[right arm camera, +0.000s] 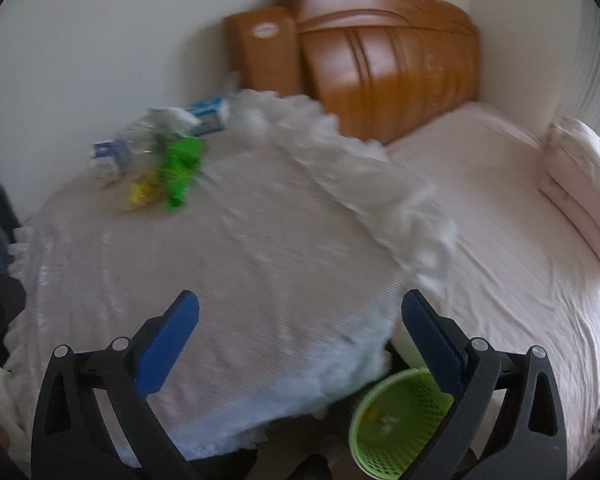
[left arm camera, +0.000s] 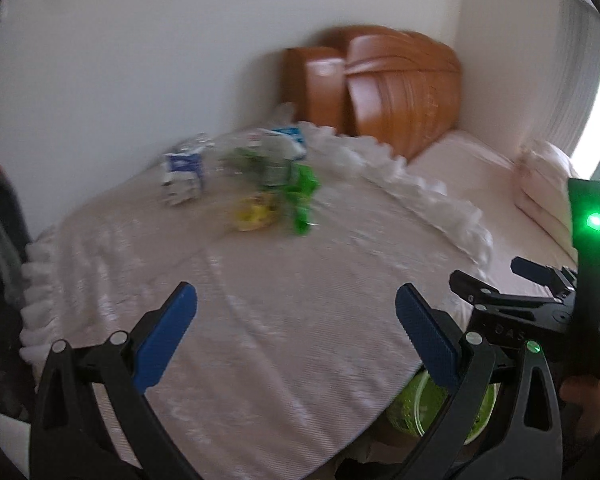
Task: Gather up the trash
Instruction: 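Grasp the green wrapper with the right tool while the left tool grasps the yellow snack wrapper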
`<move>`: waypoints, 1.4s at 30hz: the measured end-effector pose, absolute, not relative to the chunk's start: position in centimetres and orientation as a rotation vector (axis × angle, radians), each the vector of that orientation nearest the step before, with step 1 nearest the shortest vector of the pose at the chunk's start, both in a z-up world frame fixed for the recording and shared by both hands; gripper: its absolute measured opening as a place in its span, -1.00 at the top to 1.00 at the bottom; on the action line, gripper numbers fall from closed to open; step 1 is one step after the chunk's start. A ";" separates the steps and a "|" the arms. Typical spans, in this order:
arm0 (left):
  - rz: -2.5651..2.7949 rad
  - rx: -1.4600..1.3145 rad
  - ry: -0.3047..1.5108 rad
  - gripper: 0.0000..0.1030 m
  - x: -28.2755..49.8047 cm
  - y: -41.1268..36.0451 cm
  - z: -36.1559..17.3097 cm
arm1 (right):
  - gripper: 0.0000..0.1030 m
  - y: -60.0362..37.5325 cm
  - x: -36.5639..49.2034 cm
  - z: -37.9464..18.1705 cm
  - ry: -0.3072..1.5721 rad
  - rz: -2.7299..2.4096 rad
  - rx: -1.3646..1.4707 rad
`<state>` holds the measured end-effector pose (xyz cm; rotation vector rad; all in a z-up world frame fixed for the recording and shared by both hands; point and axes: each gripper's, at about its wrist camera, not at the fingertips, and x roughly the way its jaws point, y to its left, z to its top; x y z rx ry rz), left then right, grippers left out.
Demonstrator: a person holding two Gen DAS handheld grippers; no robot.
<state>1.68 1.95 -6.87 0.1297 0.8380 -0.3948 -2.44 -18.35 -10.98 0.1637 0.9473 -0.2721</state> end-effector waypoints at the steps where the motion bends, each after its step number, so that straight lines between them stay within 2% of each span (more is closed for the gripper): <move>1: -0.379 0.117 0.837 -0.85 2.1 2.7 -6.9 | -0.95 -17.9 -2.1 -10.9 0.945 -0.261 0.161; 11: -0.309 0.071 0.848 -0.85 4.6 5.3 -8.0 | -0.95 -15.2 2.6 -11.0 0.940 -0.160 0.128; 18: -0.301 0.101 0.848 -0.85 6.8 5.7 -9.2 | -0.93 -13.9 10.5 -12.1 0.949 -0.097 0.156; 24: -0.319 0.132 0.862 -0.85 9.2 5.8 -10.6 | -0.67 -12.2 18.1 -15.9 1.029 -0.094 0.167; 26: -0.335 0.149 0.866 -0.85 10.2 5.7 -11.2 | -0.48 -11.9 19.7 -17.5 1.071 -0.108 0.174; 30: -0.381 0.231 0.850 -0.85 12.4 4.9 -12.4 | 0.44 -12.6 20.6 -18.7 1.124 -0.096 0.239; 31: -0.389 0.245 0.849 -0.85 12.9 4.6 -12.6 | 0.51 -12.9 20.5 -18.7 1.126 -0.089 0.260; 42: -0.511 0.352 0.897 -0.85 20.5 -1.5 -17.5 | 0.55 -17.3 13.3 -14.1 1.036 -0.170 0.355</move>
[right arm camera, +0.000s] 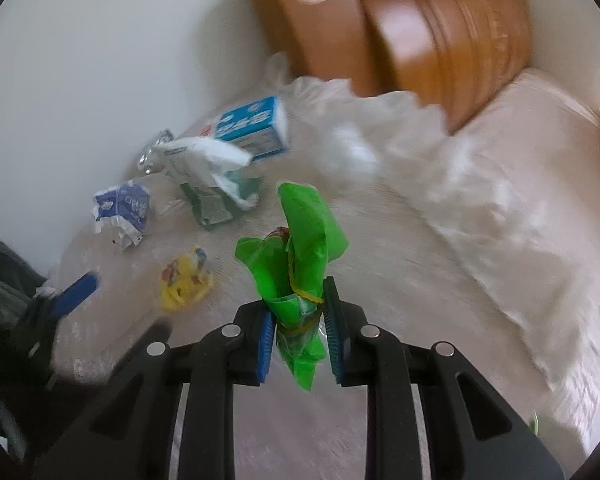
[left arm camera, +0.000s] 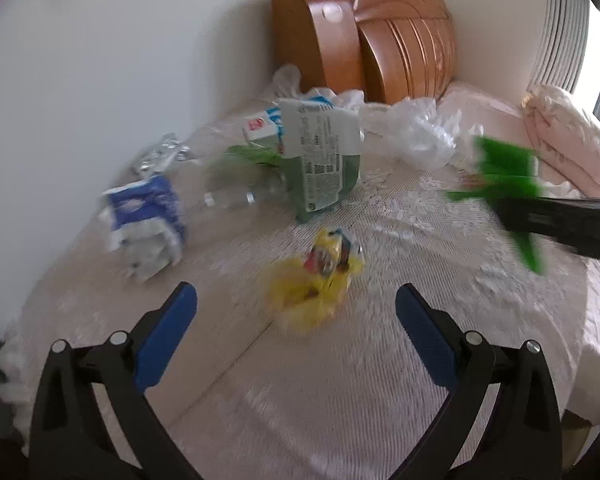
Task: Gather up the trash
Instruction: 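Grasp the green wrapper with the right tool while the left tool grasps the yellow snack wrapper, then carry both wrappers over the green wastebasket and release them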
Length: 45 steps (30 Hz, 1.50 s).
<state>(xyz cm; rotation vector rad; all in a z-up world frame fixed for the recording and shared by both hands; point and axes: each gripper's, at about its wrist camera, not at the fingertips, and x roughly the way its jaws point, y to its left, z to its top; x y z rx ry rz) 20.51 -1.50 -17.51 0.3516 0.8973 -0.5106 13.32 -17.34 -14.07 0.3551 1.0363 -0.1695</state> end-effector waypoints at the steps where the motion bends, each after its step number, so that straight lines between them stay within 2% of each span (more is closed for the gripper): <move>1: -0.514 0.357 0.908 -0.85 21.3 -2.1 -18.1 | 0.55 -17.7 12.8 -13.8 1.032 -0.179 0.358; 3: -0.517 0.342 0.929 -0.84 22.2 -2.6 -18.8 | 0.55 -18.5 11.2 -13.1 1.021 -0.206 0.359; 4: -0.523 0.327 0.946 -0.76 22.8 -2.9 -19.2 | 0.55 -18.7 10.7 -12.8 1.019 -0.215 0.363; 6: -0.522 0.312 0.976 -0.53 23.7 -3.1 -19.9 | 0.55 -19.3 9.4 -12.3 1.011 -0.234 0.382; 7: -0.526 0.307 0.995 -0.30 24.0 -3.2 -20.4 | 0.55 -19.6 8.5 -12.1 1.007 -0.245 0.394; 10: -0.523 0.304 1.006 -0.08 24.1 -3.3 -20.9 | 0.55 -20.1 6.6 -11.5 0.995 -0.270 0.412; 12: -0.525 0.310 1.008 0.14 24.0 -3.3 -21.0 | 0.55 -20.3 5.6 -11.2 0.986 -0.280 0.418; 13: -0.526 0.307 1.013 0.34 23.9 -3.3 -21.0 | 0.55 -20.4 5.1 -11.1 0.984 -0.282 0.419; 14: -0.524 0.299 1.017 0.42 23.7 -3.2 -20.9 | 0.55 -20.4 4.8 -11.0 0.980 -0.285 0.421; 23: -0.515 0.254 0.966 0.48 18.4 -2.1 -17.2 | 0.55 -20.9 0.4 -9.7 0.915 -0.302 0.438; 29: -0.615 0.247 0.902 0.48 10.3 -3.8 -12.3 | 0.55 -22.1 -4.7 -8.7 0.876 -0.339 0.457; 36: -0.845 0.239 0.897 0.48 1.0 -9.0 -8.4 | 0.55 -24.9 -12.9 -8.1 0.877 -0.478 0.432; 45: -1.146 0.360 0.854 0.48 -9.2 -17.4 -7.4 | 0.55 -29.6 -23.1 -8.8 0.890 -0.687 0.466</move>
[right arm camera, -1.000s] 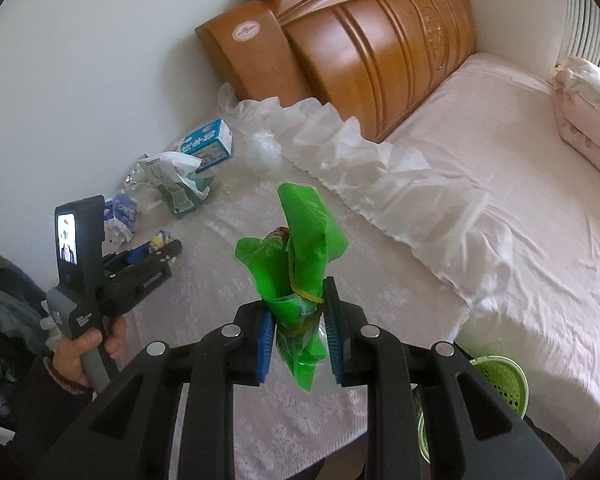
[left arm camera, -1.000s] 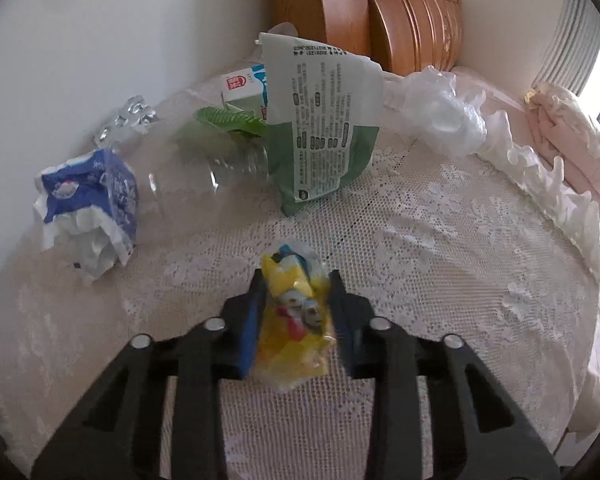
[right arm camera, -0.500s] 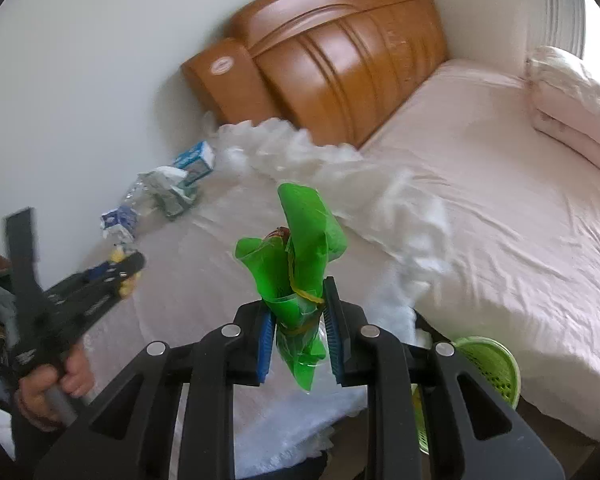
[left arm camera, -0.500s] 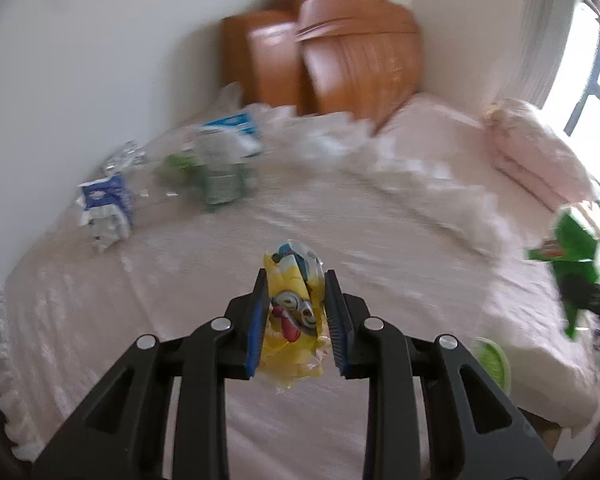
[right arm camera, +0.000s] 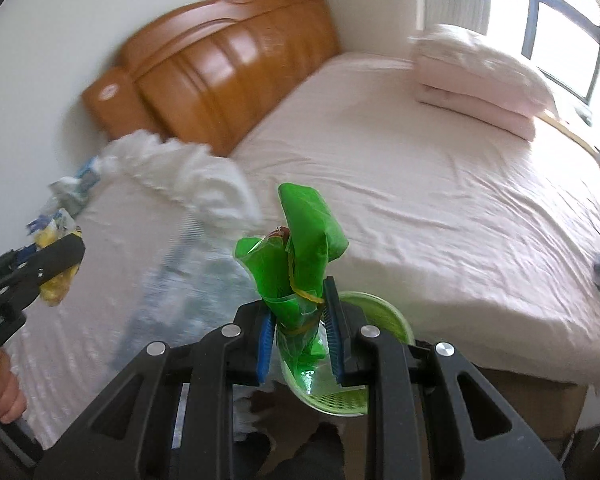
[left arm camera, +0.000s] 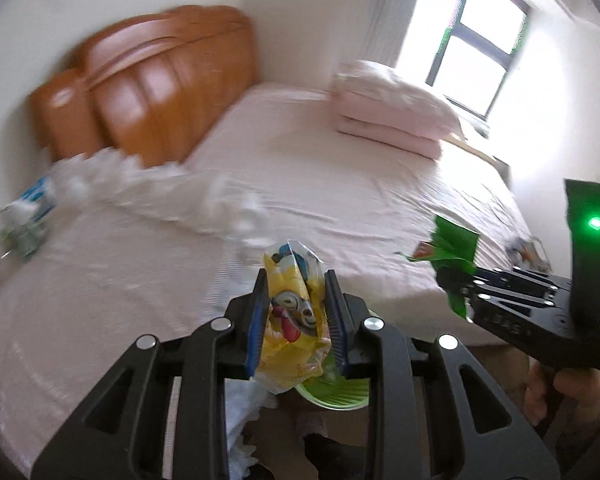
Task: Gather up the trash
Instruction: 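Carry both wrappers over the green wastebasket and release them, then move both tools back toward the remaining trash on the bed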
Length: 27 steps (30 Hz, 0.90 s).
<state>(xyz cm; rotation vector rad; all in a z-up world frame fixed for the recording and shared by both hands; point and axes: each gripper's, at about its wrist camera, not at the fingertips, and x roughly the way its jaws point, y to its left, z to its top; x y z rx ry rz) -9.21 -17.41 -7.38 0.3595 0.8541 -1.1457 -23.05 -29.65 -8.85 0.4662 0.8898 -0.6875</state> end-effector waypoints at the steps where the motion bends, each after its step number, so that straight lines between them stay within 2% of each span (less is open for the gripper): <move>1: -1.169 0.374 0.850 0.48 -10.3 -18.3 -7.4 | 0.55 -30.1 -24.0 -9.0 0.890 -0.707 0.471; 9: -1.268 0.437 0.812 0.48 -15.7 -22.4 -7.1 | 0.54 -32.7 -28.2 -11.1 0.916 -0.737 0.501; 18: -1.266 0.452 0.802 0.47 -17.2 -24.1 -7.0 | 0.51 -34.5 -28.0 -14.6 0.989 -0.723 0.503; 20: -1.256 0.452 0.810 0.47 -17.3 -24.2 -7.1 | 0.20 -34.9 -27.7 -15.7 1.022 -0.712 0.510; 21: -1.252 0.452 0.815 0.47 -17.2 -24.2 -7.2 | -0.41 -35.2 -27.7 -16.1 1.037 -0.720 0.513; 22: -1.247 0.452 0.822 0.47 -17.2 -24.3 -7.3 | -0.83 -35.3 -27.7 -16.4 1.045 -0.743 0.505; 27: -1.235 0.453 0.847 0.47 -17.1 -24.6 -7.8 | -0.95 -36.2 -28.3 -16.6 1.037 -0.780 0.520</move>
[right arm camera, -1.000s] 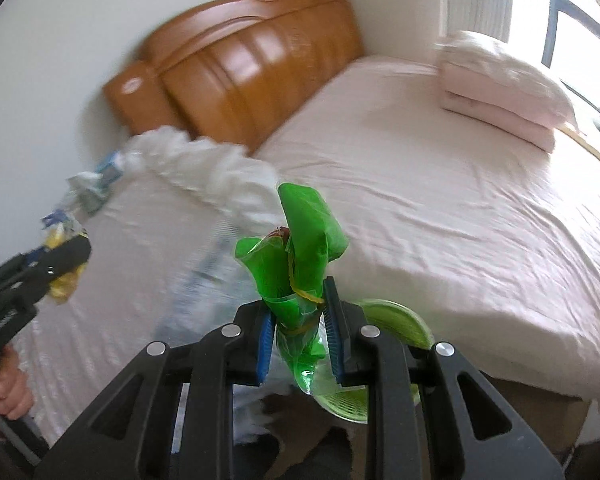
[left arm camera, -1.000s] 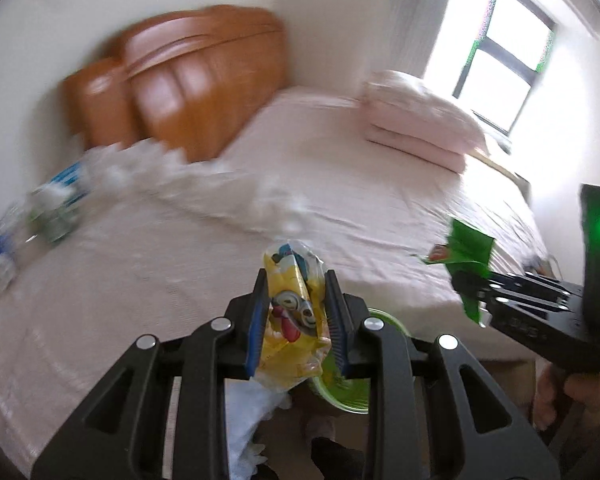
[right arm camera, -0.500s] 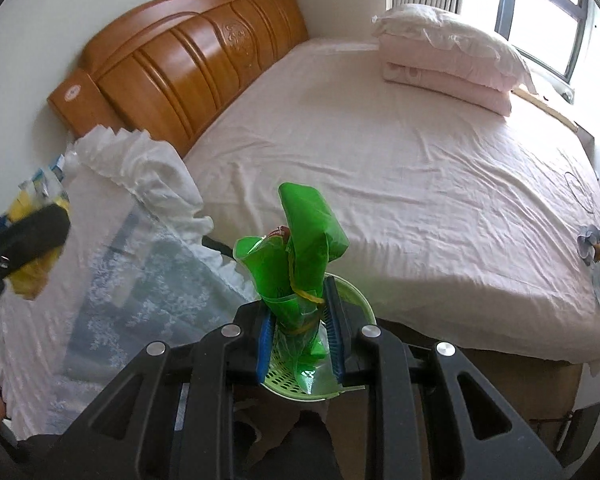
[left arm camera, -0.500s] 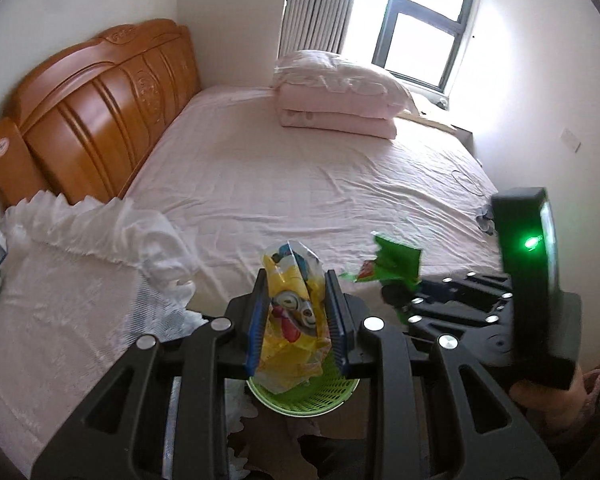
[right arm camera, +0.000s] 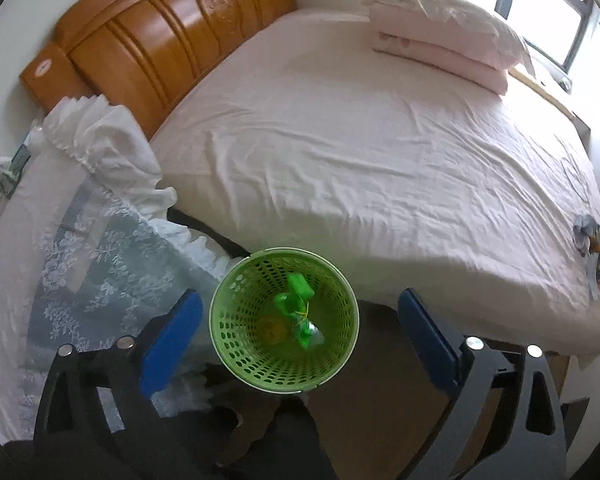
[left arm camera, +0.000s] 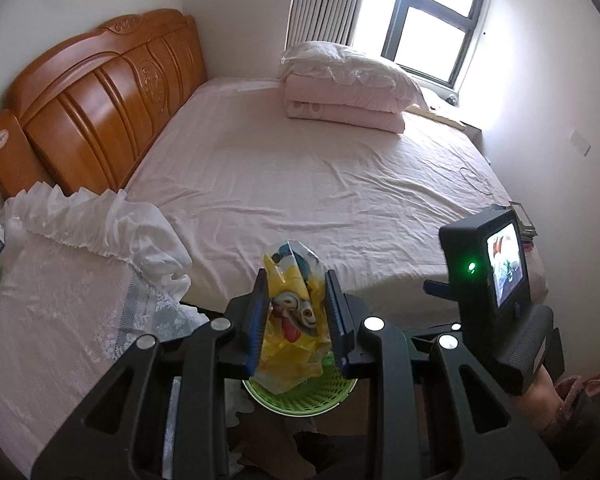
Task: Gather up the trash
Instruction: 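Move both tools back toward the remaining trash on the bed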
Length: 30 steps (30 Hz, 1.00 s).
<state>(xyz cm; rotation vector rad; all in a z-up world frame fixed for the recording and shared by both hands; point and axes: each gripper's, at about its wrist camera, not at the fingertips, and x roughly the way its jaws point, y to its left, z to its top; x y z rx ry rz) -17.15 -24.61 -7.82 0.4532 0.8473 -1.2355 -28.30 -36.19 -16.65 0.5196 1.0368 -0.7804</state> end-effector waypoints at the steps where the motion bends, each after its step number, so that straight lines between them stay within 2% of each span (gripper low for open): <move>1: -1.236 0.456 0.852 0.47 -17.2 -24.7 -7.9 | -0.95 -36.5 -28.8 -16.5 1.026 -0.795 0.532; 12: -1.289 0.510 0.895 0.47 -18.7 -26.8 -9.4 | -0.95 -39.6 -33.2 -14.1 0.958 -0.949 0.544; 13: -1.295 0.522 0.902 0.41 -18.9 -27.1 -9.6 | -0.95 -40.0 -33.8 -13.7 0.950 -0.975 0.535; 15: -1.306 0.541 0.918 0.15 -19.2 -27.6 -10.1 | -0.95 -40.5 -34.7 -13.3 0.941 -1.004 0.530; 17: -1.312 0.560 0.927 -0.50 -19.6 -28.0 -10.4 | -0.95 -40.9 -35.5 -13.0 0.932 -1.027 0.534; 20: -1.316 0.563 0.909 -0.84 -20.0 -28.0 -10.3 | -0.95 -41.8 -36.7 -12.8 0.921 -1.060 0.554; 30: -1.325 0.517 0.912 -0.85 -19.3 -27.7 -9.6 | -0.95 -42.1 -36.9 -13.0 0.931 -1.065 0.558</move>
